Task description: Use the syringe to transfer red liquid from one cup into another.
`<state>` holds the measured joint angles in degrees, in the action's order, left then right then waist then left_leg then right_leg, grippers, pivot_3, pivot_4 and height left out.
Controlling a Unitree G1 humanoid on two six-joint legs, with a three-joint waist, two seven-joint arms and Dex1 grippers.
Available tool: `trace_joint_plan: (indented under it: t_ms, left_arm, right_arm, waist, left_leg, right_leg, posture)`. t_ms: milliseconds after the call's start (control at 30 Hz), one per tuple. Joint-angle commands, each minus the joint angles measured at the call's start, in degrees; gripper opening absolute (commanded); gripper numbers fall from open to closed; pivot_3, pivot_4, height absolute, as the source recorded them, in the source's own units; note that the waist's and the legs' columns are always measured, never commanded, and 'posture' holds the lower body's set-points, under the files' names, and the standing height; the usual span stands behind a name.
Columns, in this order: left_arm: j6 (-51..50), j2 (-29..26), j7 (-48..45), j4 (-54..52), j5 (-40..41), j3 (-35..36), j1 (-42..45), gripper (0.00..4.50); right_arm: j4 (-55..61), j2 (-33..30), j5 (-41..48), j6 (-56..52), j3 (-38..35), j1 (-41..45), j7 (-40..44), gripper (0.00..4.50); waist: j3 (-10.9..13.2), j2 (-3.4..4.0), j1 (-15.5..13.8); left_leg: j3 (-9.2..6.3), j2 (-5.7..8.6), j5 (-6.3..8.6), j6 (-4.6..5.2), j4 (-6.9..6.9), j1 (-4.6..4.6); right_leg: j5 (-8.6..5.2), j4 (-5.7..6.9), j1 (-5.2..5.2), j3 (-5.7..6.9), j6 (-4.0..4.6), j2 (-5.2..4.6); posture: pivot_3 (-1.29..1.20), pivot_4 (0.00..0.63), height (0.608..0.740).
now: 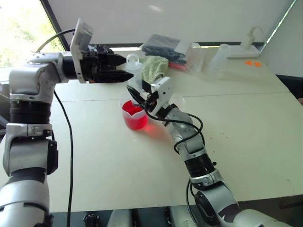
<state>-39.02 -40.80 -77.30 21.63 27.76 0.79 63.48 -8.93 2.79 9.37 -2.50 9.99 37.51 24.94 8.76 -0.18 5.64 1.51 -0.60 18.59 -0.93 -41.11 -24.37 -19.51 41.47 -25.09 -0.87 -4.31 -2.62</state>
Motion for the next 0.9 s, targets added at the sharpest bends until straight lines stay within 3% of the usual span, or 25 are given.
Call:
trace_joint_plan:
  t_ms: [33,533,867,900]
  left_arm:
    - [0.2,0.4,0.8,-1.2,0.5,1.0,1.3,4.22]
    - [-2.2,1.6,3.1,-2.5,3.1,2.8,1.5,4.22]
    - [-2.5,1.1,3.3,-4.5,3.0,1.6,-1.0,0.04]
    - [-2.6,0.9,3.1,-4.9,2.8,1.2,-1.2,0.04]
  right_arm:
    - [3.3,0.8,0.5,1.0,0.3,-0.3,0.2,1.42]
    - [3.7,0.5,0.5,-1.6,1.3,-2.1,1.6,1.42]
    - [3.7,0.2,0.4,-1.7,1.3,-2.1,1.8,1.42]
    - [3.7,0.2,0.4,-1.8,1.3,-2.1,1.8,1.42]
  waist:
    - [0.0,0.00,-0.1]
    - [0.0,0.00,0.0]
    - [0.0,0.00,0.0]
    - [0.0,0.00,0.0]
  left_leg:
    - [0.00,0.00,0.00,0.00,0.00,0.00]
    - [-0.01,0.00,0.00,0.00,-0.01,0.00]
    - [-0.01,0.00,0.00,0.00,0.00,0.00]
    - [-0.02,0.00,0.00,0.00,0.00,0.00]
  right_leg:
    - [0.00,0.00,0.01,0.00,0.00,0.00]
    - [0.00,0.01,0.01,0.00,0.00,0.00]
    - [0.00,0.01,0.01,0.00,0.00,0.00]
    - [0.00,0.01,0.01,0.00,0.00,0.00]
  posture:
    - [0.00,0.150,0.711]
    - [0.00,0.150,0.711]
    - [0.00,0.150,0.711]
    - [0.00,0.150,0.711]
